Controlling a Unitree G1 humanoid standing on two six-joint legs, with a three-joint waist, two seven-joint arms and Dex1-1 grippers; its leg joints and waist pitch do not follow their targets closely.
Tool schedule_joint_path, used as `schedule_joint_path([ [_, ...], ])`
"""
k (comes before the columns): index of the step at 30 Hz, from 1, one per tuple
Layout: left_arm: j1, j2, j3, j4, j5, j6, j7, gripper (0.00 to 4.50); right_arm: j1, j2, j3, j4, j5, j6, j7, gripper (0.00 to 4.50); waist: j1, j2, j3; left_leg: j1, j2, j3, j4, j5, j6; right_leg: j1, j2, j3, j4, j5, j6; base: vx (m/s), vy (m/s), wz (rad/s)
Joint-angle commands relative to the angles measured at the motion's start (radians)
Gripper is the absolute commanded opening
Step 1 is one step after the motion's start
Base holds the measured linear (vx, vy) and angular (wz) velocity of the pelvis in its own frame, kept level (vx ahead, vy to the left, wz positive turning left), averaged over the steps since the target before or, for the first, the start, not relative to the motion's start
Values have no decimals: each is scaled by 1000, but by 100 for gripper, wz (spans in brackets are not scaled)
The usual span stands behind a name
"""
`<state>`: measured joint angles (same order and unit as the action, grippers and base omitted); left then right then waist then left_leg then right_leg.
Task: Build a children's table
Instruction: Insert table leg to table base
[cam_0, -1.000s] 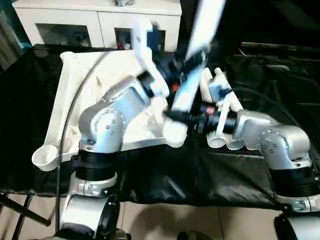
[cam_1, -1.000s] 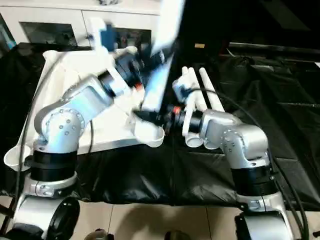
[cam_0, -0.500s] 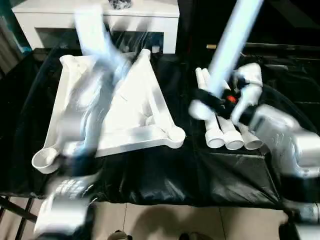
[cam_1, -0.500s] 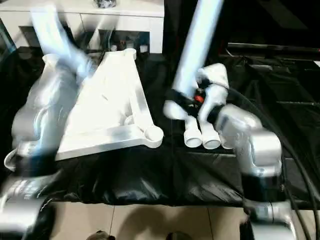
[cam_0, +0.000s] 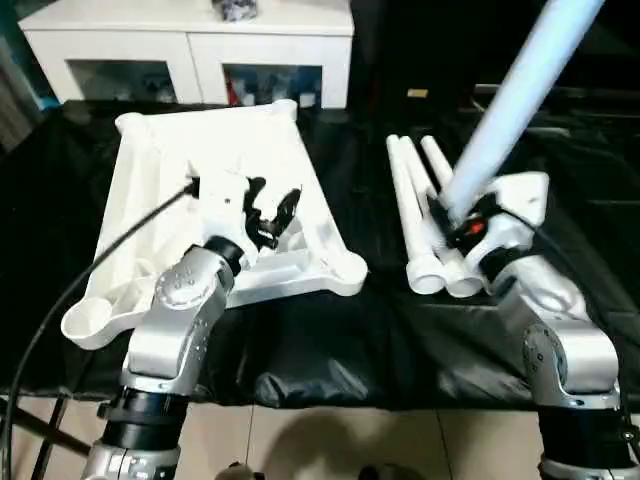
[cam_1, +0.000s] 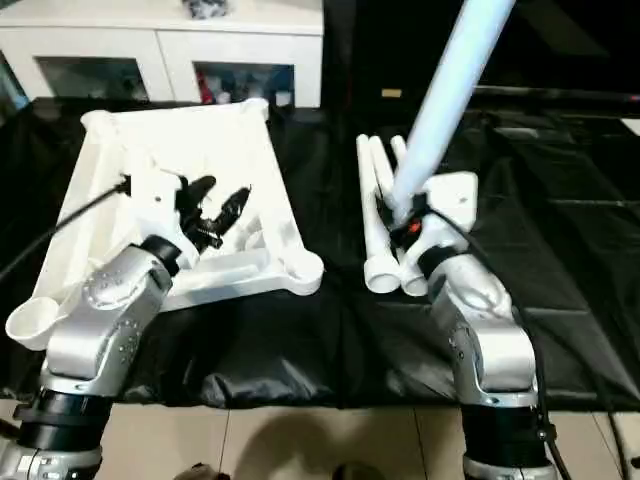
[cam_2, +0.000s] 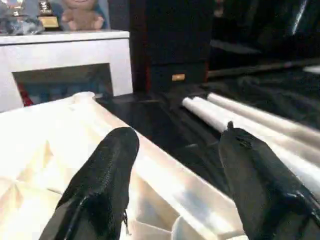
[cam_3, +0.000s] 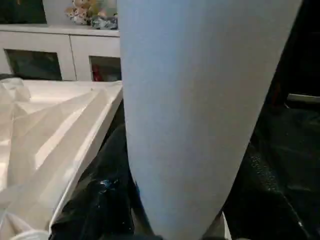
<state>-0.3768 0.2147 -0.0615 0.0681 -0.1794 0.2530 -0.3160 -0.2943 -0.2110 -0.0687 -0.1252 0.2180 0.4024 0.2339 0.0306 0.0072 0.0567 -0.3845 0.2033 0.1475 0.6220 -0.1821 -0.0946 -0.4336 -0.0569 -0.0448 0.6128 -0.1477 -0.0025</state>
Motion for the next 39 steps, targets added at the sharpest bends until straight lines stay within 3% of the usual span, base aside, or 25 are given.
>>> schedule_joint_path([
  [1,-34,32,-29,73,5,-8,-96,303,16,-3,13,-39,52,37,64,191,-4,-1,-68,10,-11,10,-74,-297,8,49,-38,20,-110,-527,-6,0,0,0],
  [2,-45,49,-45,101,6,-18,-140,303,19,5,7,-38,64,43,64,191,-3,-1,-69,10,-11,9,-75,-299,10,49,-38,20,-110,-528,-3,0,0,0],
  [3,-64,75,-69,151,18,-39,-196,303,19,11,0,-28,63,41,53,190,-4,-7,-71,3,-7,6,-79,-284,9,53,-42,21,-104,-498,-14,0,0,0],
  [5,-90,106,-96,216,38,-80,-264,303,16,12,3,-11,53,33,54,190,-1,-2,-73,5,-7,6,-80,-272,6,52,-43,22,-101,-481,-23,0,0,0],
  [7,-102,118,-104,245,47,-104,-296,303,15,11,8,-3,49,25,59,190,-1,2,-73,6,-4,8,-81,-256,0,54,-44,27,-95,-418,-52,0,0,0],
  [8,-123,139,-114,285,52,-130,-358,303,15,12,15,1,50,20,64,190,1,10,-75,9,-2,7,-81,-252,-4,55,-45,28,-90,-395,-65,0,0,0],
  [10,-161,180,-135,345,50,-148,-481,303,15,9,25,-4,50,31,72,190,1,10,-78,7,-3,9,-81,-233,-10,61,-46,32,-82,-313,-104,0,0,0],
  [11,-174,196,-148,364,52,-149,-523,303,16,7,26,-6,53,37,77,190,2,23,-78,11,-1,9,-80,-230,-15,60,-46,33,-77,-271,-126,0,0,0],
  [13,-199,224,-175,407,56,-151,-602,303,19,4,25,-13,57,58,78,190,2,18,-81,12,-2,10,-80,-212,-15,66,-45,34,-70,-209,-155,0,0,0],
  [15,-214,236,-190,435,56,-152,-651,303,22,2,24,-17,62,72,80,190,4,25,-81,12,-1,11,-79,-196,-13,71,-48,35,-64,-169,-182,0,0,0],
  [18,-229,233,-192,474,50,-155,-701,303,26,-8,34,-14,47,58,88,190,5,22,-78,13,-1,13,-79,-205,-13,72,-49,35,-68,-186,-190,0,0,0],
  [21,-257,227,-202,556,70,-192,-751,303,29,-15,43,-7,36,37,95,190,4,24,-76,17,-2,13,-80,-245,-19,71,-50,34,-76,-266,-172,0,0,0],
  [23,-272,226,-209,588,79,-208,-760,273,29,-16,46,-10,35,40,97,190,4,23,-75,17,0,11,-82,-261,-22,71,-51,34,-80,-308,-158,0,0,0],
  [24,-278,225,-209,598,77,-209,-769,266,29,-17,47,-11,34,42,98,190,4,26,-74,17,0,10,-83,-263,-24,70,-52,34,-80,-310,-159,0,0,0],
  [26,-283,223,-208,607,77,-199,-768,263,29,-17,47,-12,33,44,98,190,4,23,-74,17,0,11,-83,-265,-24,70,-51,34,-80,-311,-162,0,0,0],
  [28,-297,221,-205,638,87,-203,-770,224,28,-18,48,-13,33,48,98,190,4,25,-74,18,0,11,-83,-265,-23,70,-50,33,-80,-305,-167,0,0,0],
  [34,-297,230,-211,672,110,-208,-794,179,32,-19,50,-14,32,49,98,190,4,24,-77,16,1,10,-82,-243,-20,73,-51,34,-75,-263,-180,0,0,0],
  [38,-285,241,-217,651,114,-205,-815,170,31,-18,49,-10,30,48,99,190,6,26,-78,16,3,10,-82,-237,-16,73,-52,34,-73,-244,-190,0,0,0],
  [39,-282,245,-223,652,126,-211,-817,142,31,-17,50,-9,30,47,99,190,5,26,-77,17,3,10,-83,-242,-17,73,-52,34,-73,-244,-192,0,0,0],
])
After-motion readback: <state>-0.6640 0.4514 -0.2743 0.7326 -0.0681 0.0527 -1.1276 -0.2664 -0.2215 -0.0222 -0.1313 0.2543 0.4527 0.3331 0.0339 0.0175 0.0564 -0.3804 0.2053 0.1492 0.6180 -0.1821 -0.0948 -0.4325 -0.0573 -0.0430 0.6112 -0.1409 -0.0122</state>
